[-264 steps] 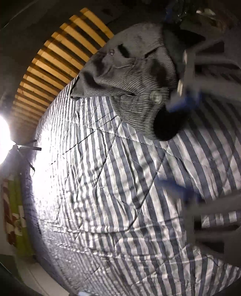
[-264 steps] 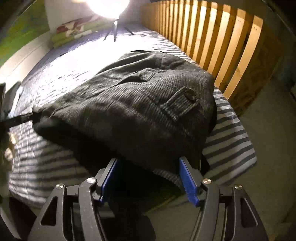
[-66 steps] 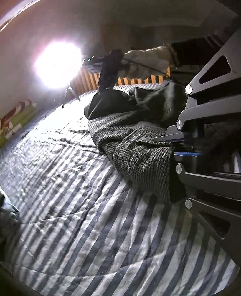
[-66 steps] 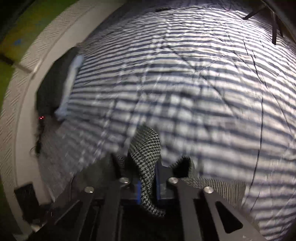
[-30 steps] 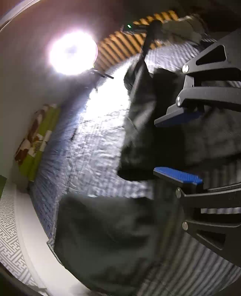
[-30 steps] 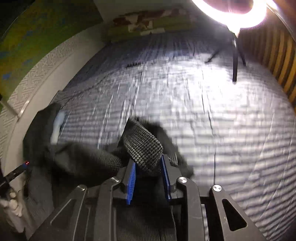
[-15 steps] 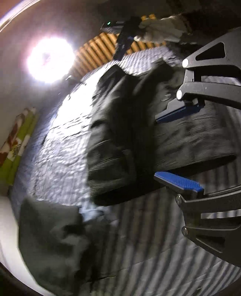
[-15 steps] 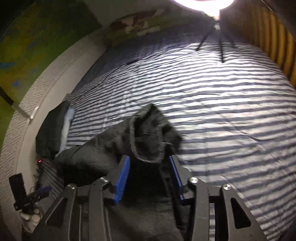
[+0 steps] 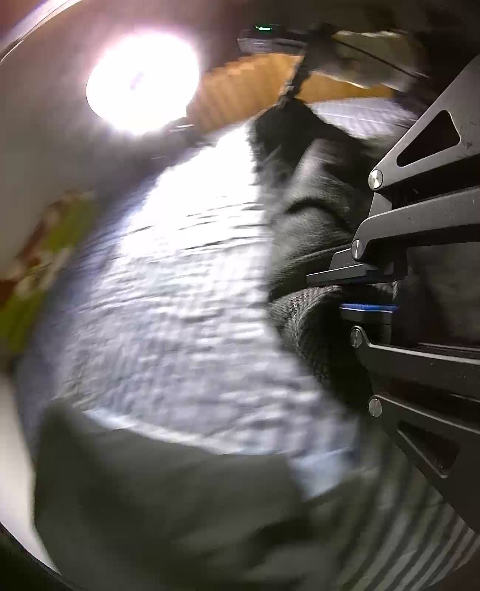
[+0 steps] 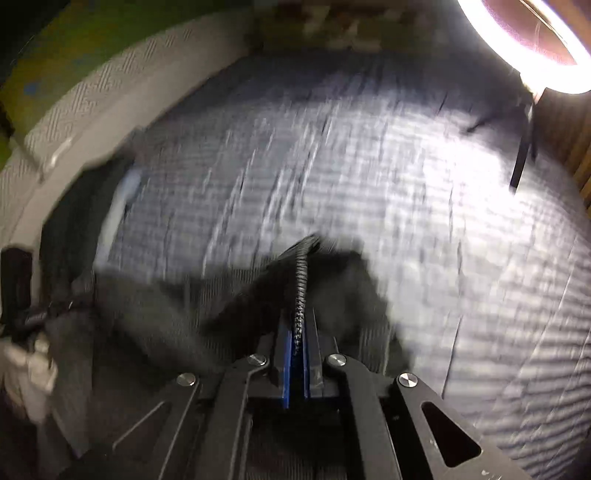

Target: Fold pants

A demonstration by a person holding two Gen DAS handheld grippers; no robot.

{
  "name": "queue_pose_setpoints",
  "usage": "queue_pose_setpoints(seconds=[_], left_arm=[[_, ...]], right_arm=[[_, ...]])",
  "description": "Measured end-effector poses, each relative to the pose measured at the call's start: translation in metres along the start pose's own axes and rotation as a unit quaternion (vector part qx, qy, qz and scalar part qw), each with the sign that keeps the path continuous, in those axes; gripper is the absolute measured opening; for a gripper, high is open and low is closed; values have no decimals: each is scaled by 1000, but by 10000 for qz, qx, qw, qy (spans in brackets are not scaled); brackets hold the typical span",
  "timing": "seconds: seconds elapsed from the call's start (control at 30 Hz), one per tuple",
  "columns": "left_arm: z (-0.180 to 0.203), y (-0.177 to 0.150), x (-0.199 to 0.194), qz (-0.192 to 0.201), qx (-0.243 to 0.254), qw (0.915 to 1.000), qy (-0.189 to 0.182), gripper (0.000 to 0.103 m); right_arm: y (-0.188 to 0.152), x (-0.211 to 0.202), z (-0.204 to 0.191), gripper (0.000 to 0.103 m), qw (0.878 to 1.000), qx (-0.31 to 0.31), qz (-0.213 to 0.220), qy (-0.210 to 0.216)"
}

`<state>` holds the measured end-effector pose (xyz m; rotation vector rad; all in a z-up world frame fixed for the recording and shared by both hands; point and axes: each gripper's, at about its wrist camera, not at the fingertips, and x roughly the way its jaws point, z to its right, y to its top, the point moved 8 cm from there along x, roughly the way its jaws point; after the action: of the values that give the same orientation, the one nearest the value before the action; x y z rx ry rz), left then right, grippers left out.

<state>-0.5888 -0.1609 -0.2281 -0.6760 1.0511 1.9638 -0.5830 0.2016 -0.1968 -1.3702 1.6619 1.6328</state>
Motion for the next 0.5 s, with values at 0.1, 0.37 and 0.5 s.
queue_pose_setpoints(seconds=[0.1, 0.37, 0.5], left_arm=[[-16, 38, -2, 381, -567, 9962, 534, 51], [-18, 31, -27, 383, -168, 9967, 691, 67], [-17, -11, -61, 202, 159, 9983, 521, 67]], right_arm=[[45, -4, 21, 12, 9940, 670, 798, -345], [28, -11, 37, 36, 9952, 789, 434, -378], [-17, -35, 46, 36, 9953, 907, 334, 4]])
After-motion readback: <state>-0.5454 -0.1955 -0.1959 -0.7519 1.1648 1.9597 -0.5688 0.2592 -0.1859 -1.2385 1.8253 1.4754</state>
